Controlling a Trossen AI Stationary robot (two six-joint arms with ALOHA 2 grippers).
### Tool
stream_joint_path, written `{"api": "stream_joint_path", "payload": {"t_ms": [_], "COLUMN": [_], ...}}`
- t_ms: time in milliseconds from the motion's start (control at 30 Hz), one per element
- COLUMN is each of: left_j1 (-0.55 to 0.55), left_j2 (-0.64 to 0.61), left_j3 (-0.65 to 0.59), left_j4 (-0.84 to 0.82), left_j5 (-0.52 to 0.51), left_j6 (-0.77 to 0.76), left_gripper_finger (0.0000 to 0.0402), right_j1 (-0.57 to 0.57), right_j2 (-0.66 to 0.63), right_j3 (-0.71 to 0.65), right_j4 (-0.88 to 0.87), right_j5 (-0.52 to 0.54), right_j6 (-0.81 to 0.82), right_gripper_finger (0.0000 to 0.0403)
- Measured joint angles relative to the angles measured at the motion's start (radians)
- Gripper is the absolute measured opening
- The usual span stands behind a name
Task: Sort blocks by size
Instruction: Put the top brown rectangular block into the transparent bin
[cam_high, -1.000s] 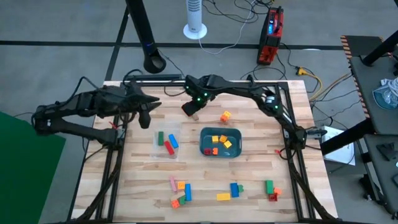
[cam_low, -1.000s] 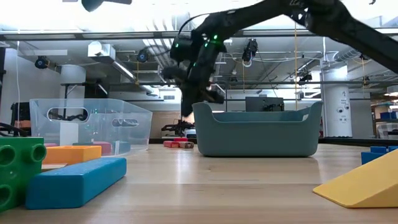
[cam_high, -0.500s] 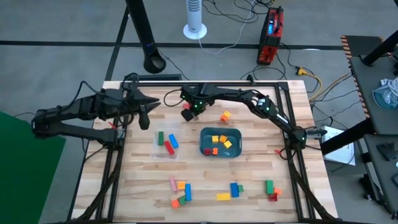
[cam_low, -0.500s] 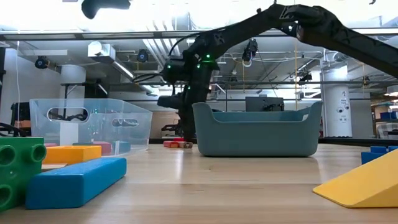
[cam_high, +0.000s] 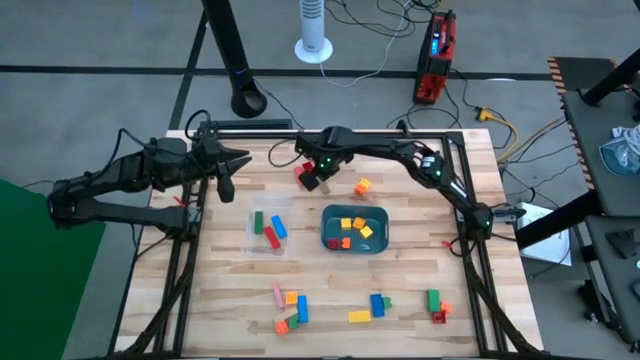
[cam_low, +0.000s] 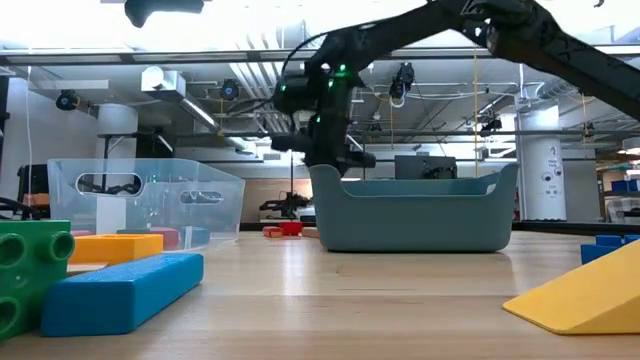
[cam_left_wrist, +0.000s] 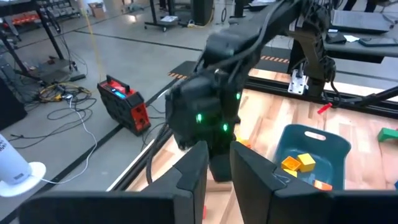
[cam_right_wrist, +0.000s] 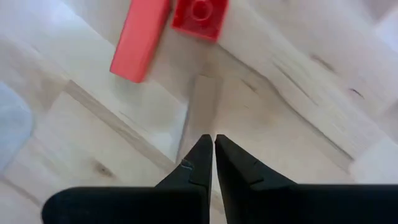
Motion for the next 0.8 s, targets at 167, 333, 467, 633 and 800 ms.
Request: {"api": "stream_joint_path", "payload": {"t_ms": [167,333,467,633,800], "left_j1": [0.0,0.0,0.0,0.0,0.0], "left_j2": [0.001,0.003,0.003,0.003,0.003], "left_j3": [0.0,0.0,-0.001,-0.001,-0.002], "left_j4": [-0.003,-0.008,-0.01,-0.01,-0.01], "left_j5": [0.0,0.001,0.003,0.003,0.003], "left_j6": [-0.001,0.003,0.004,0.007,0.007], "left_gripper_finger": [0.0056,0.0056,0.0056,0.0056,0.0056], "right_j1": [-0.017,-0.012,-0.007,-0.006,0.004], "right_j2": [0.004,0.007,0.008,0.008,0.007], "right_j3": [-0.002,-0.004,-0.006,-0.048,-0.125], "right_j4": [-0.006,0.015,0.05,0.069,0.092], "right_j5": [-0.061,-0.055,-0.049,-0.049,-0.05], "right_j6": [-0.001,-0.016,-0.028,-0.027,-0.027], "right_gripper_finger": [0.0036,0.0118,0.0187,0.0242,0.0252]}}
